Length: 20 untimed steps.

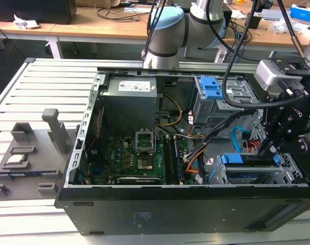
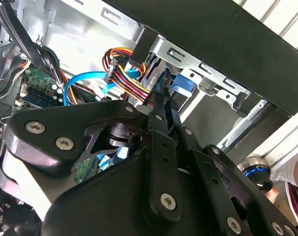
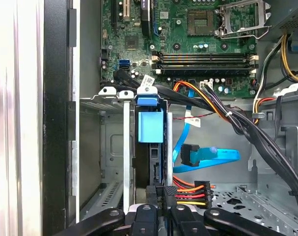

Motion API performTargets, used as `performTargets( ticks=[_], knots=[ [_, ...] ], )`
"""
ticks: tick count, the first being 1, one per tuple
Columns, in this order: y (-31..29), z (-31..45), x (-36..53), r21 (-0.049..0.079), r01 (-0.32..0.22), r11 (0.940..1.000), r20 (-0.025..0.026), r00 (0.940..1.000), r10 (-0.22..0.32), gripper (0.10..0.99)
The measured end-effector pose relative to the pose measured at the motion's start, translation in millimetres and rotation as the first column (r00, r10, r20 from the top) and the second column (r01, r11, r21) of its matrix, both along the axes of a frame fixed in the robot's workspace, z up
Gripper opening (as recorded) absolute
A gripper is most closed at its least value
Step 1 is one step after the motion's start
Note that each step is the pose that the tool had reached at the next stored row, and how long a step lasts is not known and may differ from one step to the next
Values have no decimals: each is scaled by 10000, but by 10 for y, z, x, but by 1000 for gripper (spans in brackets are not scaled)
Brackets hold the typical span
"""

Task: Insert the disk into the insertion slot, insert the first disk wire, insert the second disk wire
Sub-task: 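Insert the first disk wire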

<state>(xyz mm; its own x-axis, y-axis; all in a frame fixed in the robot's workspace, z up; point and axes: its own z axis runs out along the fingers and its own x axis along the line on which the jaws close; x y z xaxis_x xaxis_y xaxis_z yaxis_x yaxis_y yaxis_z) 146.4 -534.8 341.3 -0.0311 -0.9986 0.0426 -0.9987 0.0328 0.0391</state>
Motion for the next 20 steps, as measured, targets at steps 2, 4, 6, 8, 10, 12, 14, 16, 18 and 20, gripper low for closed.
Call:
performTargets(
  ticks=[2,4,6,8,10,12,14,16,18,20],
  knots=[
    [0,-20,1,-1,-1,10000,0,10000,1,169],
    [0,-38,1,-4,-1,10000,0,10000,1,169],
    [-1,-55,1,-8,-1,10000,1,10000,1,169],
    [0,-61,1,2,-1,10000,1,10000,1,180],
    [-1,-63,1,2,-1,10000,0,10000,1,247],
    [-1,-21,0,-5,0,10000,0,10000,0,247],
    [3,89,1,-5,-1,10000,1,10000,1,247],
    [25,179,0,-7,0,10000,1,10000,0,231],
    [39,249,1,-6,-1,10000,1,10000,1,161],
    [48,328,1,-7,-1,10000,1,10000,1,106]
  ],
)
